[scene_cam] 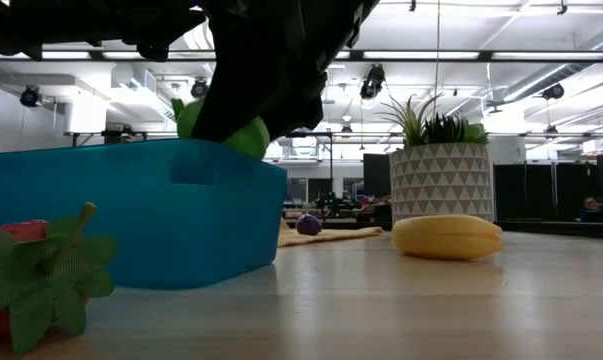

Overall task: Pick and placing Produce into tupperware
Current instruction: Put the cabbage into the blue bin, then put the peach into the blue bin

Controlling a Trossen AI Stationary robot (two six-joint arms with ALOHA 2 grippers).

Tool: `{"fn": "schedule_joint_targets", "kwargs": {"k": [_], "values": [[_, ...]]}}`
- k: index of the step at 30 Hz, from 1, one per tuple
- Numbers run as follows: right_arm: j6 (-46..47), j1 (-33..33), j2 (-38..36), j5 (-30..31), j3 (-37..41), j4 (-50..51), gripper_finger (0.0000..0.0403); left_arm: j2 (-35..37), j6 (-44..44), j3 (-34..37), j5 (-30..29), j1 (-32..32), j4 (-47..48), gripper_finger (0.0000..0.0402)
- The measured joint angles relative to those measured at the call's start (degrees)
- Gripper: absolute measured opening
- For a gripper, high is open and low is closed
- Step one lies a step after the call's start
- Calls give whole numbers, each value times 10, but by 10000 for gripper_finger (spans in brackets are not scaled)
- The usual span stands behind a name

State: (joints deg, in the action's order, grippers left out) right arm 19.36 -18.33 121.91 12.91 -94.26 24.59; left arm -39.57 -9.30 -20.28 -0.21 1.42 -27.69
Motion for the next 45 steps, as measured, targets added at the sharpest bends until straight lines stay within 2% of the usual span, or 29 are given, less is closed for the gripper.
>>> {"fn": "schedule_joint_targets", "kwargs": {"k": [9,27,45], "values": [[-1,0,1,-1,0,0,211,0,0,0,0,0,-1,178],[0,0,2,0,0,0,253,0,0,0,0,0,-1,178],[-41,26,-5,7,-18,2,247,0,0,0,0,0,-1,178]]}}
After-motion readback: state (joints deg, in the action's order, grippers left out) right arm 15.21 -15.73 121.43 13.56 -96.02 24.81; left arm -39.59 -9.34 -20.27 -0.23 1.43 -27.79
